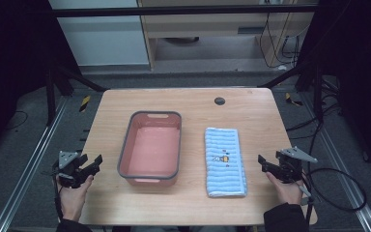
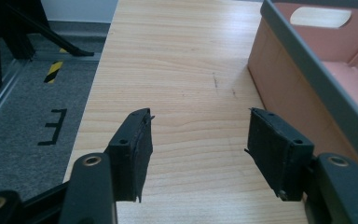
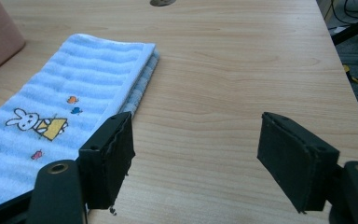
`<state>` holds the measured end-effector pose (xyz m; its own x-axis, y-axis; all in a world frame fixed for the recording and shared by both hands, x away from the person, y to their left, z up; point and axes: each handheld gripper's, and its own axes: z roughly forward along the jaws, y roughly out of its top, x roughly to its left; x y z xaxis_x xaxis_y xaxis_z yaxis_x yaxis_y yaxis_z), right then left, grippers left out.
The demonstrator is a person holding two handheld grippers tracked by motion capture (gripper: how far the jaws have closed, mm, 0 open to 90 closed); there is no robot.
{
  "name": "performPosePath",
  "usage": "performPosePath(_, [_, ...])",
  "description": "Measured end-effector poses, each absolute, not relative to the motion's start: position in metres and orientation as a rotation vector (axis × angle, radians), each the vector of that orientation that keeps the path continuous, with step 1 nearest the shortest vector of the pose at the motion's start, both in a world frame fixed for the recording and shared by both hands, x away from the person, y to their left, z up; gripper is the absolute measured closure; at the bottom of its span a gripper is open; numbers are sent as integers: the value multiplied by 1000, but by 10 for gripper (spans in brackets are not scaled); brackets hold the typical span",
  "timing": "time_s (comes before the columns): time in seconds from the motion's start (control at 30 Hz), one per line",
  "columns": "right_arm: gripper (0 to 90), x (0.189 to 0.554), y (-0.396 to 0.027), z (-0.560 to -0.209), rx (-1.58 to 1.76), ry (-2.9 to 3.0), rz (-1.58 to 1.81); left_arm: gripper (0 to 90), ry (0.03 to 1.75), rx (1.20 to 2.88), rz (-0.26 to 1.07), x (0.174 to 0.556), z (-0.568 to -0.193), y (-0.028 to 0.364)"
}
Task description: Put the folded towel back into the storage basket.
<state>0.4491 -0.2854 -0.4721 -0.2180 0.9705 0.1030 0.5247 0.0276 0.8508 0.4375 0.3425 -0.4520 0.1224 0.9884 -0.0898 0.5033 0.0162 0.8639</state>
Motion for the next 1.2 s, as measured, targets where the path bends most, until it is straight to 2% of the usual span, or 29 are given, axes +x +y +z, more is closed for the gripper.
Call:
performPosePath(0.3, [305,446,-283,-465,1490,1787,1116,368,1410,1651,768,433,-438,329])
performPosePath(0.77, [307,446,-294,-426,1467,1722,1243,355,1295,1629,755,430,-409,299])
performPosePath(1.2, [327,456,-277,-395,1373,1744,1265,365,1203,1623,697,437,-391,259])
